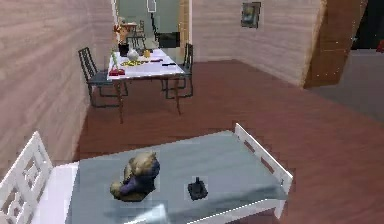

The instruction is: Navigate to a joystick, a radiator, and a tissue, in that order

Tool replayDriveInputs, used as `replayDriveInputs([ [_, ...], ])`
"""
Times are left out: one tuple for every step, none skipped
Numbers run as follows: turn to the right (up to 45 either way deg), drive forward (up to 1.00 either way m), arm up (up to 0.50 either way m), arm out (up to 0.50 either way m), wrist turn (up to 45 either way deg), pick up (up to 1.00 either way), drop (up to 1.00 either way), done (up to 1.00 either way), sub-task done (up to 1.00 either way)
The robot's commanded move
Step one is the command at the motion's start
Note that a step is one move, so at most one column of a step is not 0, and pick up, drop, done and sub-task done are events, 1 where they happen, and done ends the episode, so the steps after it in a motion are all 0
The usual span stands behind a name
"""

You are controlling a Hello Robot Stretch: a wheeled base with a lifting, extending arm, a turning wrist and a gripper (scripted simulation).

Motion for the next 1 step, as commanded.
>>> replayDriveInputs([
  [0.0, 0.0, 0.0, 0.0, 0.0, 0.0, 0.0, 0.0, 1.0],
])
